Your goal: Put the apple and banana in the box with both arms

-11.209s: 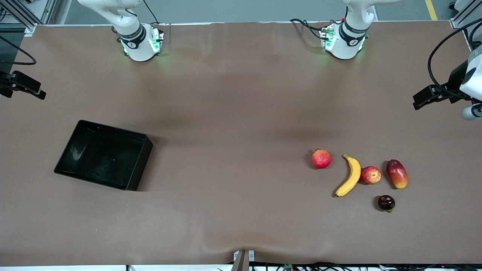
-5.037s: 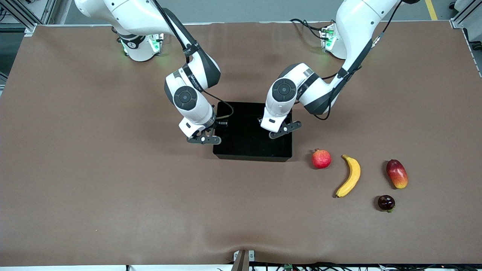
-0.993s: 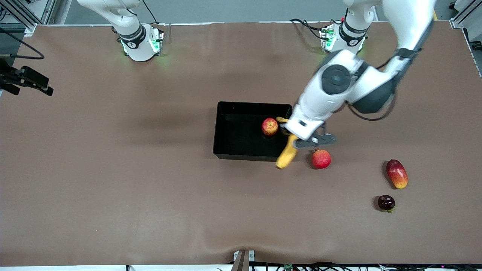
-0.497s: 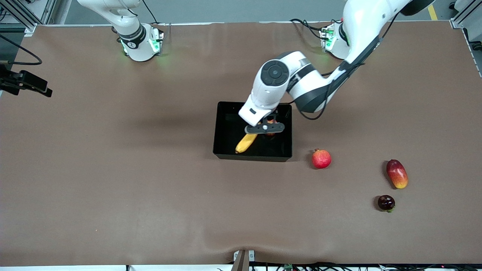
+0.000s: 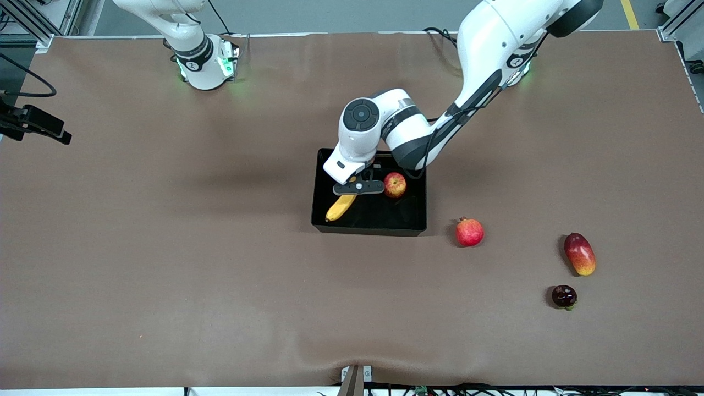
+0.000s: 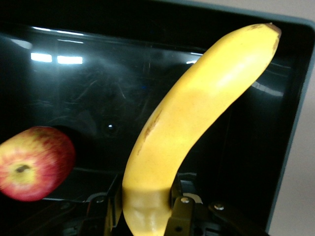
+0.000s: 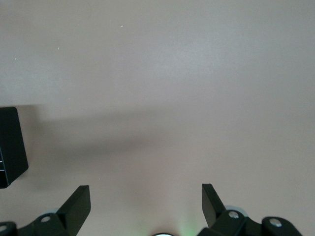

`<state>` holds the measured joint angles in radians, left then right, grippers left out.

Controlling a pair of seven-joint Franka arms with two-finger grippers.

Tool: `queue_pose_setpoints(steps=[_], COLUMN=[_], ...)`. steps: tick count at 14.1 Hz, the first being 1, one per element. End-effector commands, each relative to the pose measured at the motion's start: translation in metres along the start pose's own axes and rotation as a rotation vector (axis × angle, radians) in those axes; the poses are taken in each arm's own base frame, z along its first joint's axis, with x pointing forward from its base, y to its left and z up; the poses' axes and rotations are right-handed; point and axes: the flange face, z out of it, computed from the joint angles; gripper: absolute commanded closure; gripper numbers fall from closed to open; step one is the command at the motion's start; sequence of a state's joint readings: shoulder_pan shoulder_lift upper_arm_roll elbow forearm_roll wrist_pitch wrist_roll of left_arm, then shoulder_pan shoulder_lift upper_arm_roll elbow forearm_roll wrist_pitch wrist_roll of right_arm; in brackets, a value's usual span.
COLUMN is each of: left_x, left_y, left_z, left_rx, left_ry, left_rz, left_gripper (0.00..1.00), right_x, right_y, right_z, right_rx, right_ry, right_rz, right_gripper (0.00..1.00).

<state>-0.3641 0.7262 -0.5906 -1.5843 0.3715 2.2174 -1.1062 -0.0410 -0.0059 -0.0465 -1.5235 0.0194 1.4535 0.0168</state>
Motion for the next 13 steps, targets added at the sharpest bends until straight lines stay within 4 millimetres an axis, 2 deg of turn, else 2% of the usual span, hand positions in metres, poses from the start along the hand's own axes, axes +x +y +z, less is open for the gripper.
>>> queue_pose_setpoints(steps=[1,2,5,10,11,13], left_x=[0.002,-0.004,-0.013,-0.027,-0.032,-0.034], left_y=[0.006,0.010,0.014,0.020,0.023,0.024], left_z=[0.013,0.021,0.034,0.073,0.077,0.080], left_rx=[-0.005,-0.003,0.027,0.054,0.054,0.065], left_ry=[0.007,-0.003,0.008,0.022,0.022,0.030], left_rz=[-0.017,-0.009,-0.001,0.016,0.023,0.024], left_gripper=[1.00,1.00,1.00,1.00,0.90,0.56], right_x=[-0.006,-0.006,-0.006,-0.004,-0.004,-0.003], right_y=[-0.011,-0.029,-0.023,-0.025,-0.025,-0.024], right_z=[-0.005,-0.005,-0.004,-0.003,-0.003,-0.006], right_rx=[0.005,-0.009,-0.013,-0.012,-0.012,-0.015], right_ry=[0.017,0.020,0.016,0.013,0.013,0.022], right_rz=[-0.010,-0.040,-0.028,-0.031,-0.031,-0.029], right_gripper=[0.00,0.00,0.00,0.00,0.00,0.00])
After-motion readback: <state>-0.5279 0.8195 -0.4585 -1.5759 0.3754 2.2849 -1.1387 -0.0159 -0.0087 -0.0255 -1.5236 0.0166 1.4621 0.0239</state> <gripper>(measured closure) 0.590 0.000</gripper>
